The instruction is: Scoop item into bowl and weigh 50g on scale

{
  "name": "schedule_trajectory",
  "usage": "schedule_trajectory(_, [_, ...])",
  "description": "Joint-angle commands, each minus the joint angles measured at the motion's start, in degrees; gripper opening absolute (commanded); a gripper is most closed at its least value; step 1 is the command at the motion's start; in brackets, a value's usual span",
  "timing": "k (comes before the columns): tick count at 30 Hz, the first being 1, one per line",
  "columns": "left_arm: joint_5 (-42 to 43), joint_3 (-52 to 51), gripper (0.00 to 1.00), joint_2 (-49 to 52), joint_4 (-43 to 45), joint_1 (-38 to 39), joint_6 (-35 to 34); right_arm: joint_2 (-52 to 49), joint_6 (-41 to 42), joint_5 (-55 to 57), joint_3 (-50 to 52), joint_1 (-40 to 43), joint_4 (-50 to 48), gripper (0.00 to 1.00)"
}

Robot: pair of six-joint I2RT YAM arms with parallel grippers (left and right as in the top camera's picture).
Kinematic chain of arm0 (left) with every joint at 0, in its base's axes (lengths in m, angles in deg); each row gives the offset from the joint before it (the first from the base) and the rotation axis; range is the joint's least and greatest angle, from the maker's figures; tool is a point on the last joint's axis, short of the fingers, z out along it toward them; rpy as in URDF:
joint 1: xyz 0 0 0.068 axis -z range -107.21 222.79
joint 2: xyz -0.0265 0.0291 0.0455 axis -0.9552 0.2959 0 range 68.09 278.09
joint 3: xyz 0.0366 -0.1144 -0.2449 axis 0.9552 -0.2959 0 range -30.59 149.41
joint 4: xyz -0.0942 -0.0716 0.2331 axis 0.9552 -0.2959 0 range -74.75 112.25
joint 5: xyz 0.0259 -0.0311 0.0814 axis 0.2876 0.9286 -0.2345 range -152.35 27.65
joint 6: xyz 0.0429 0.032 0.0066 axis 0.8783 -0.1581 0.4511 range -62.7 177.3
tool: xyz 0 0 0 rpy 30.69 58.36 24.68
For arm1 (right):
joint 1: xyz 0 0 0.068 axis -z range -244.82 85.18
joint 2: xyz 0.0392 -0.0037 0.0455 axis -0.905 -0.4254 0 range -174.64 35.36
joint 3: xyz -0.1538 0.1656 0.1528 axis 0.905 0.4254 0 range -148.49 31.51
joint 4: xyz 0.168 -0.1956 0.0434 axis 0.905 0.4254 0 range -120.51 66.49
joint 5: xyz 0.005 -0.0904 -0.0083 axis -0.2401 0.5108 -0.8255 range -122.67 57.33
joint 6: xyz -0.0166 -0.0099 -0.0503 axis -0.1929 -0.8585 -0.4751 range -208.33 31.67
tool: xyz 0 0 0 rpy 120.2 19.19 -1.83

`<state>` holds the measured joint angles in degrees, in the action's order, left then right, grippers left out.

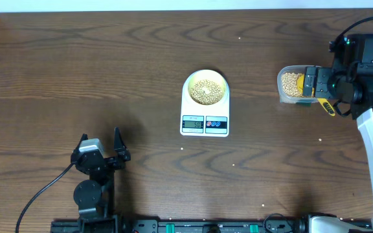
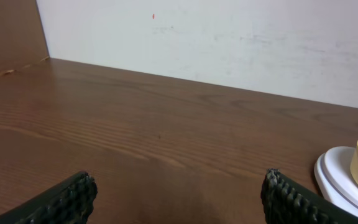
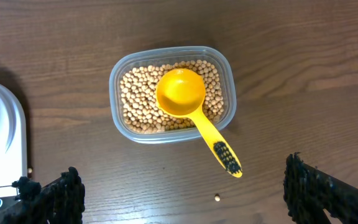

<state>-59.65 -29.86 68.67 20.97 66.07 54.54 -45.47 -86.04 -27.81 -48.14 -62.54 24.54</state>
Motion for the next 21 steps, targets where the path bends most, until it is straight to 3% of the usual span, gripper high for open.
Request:
schedule_trajectory(1, [-1.22,-0.50,0.87,-0.28,-2.78,-0.28,0.74,-0.07,-0.66,0.09,-0.26,0.31,0.02,0.99])
schedule_trajectory(21, [-1.22,-0.50,0.87,-0.28,-2.78,-0.28,0.74,-0.07,-0.66,0.09,-0.26,0.31,0.02,0.99])
